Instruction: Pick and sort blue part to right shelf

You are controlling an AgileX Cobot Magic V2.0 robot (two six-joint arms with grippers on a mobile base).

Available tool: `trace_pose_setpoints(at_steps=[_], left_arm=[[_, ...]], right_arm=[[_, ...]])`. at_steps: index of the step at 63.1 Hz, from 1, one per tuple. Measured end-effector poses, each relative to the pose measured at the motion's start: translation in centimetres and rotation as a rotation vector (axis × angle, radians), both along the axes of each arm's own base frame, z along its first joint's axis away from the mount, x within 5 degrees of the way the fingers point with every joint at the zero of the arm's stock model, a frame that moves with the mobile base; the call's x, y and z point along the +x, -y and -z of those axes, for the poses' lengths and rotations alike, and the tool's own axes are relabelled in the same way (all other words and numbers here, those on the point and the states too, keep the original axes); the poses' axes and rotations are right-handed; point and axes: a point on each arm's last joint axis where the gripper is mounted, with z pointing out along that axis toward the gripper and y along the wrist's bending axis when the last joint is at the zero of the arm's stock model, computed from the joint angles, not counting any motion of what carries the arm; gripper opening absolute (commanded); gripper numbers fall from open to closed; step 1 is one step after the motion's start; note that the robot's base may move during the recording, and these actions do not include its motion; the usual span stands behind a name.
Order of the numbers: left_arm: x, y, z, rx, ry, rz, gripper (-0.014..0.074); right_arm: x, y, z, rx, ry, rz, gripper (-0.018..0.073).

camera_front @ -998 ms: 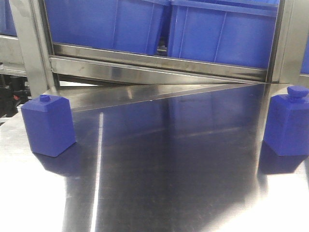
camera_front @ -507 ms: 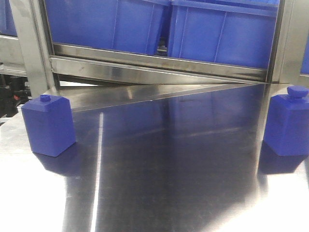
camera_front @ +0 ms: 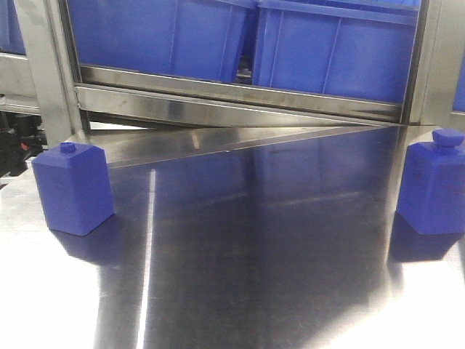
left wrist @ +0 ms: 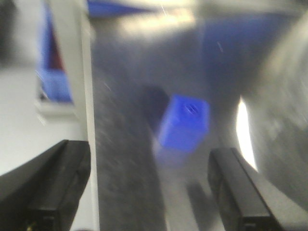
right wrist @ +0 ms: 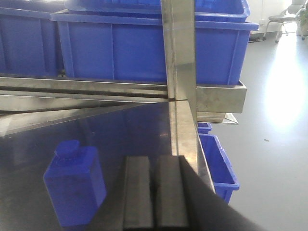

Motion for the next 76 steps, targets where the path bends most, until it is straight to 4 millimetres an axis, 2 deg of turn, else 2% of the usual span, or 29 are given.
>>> trace_pose_setpoints(at_steps=[7, 20, 36, 45, 61, 76], left_arm=[[2.3, 0.7, -0.6, -0.021, -0.100, 0.063, 0.0580], [7.2, 2.3, 0.0, -0.010, -0.260, 0.153, 0.0579], [11.9, 6.1, 3.1, 0.044, -0.377, 0.270, 0.0578], [13.9, 7.1, 5.4, 0.095, -0.453, 0.256, 0.0578], [15.8, 7.5, 8.0, 0.117, -0.506, 0.229, 0.0578], [15.9, 8.2, 8.4, 0.124, -0.498, 0.242, 0.0574]], right_arm=[[0.0, 0.0, 0.0, 0.000, 0.000, 0.000, 0.0033], [0.0, 0.0, 0.0, 0.000, 0.000, 0.000, 0.0033], [0.0, 0.0, 0.0, 0.000, 0.000, 0.000, 0.0033], [0.0, 0.0, 0.0, 0.000, 0.000, 0.000, 0.0033], [0.0, 0.0, 0.0, 0.000, 0.000, 0.000, 0.0033], [0.0, 0.0, 0.0, 0.000, 0.000, 0.000, 0.0033]])
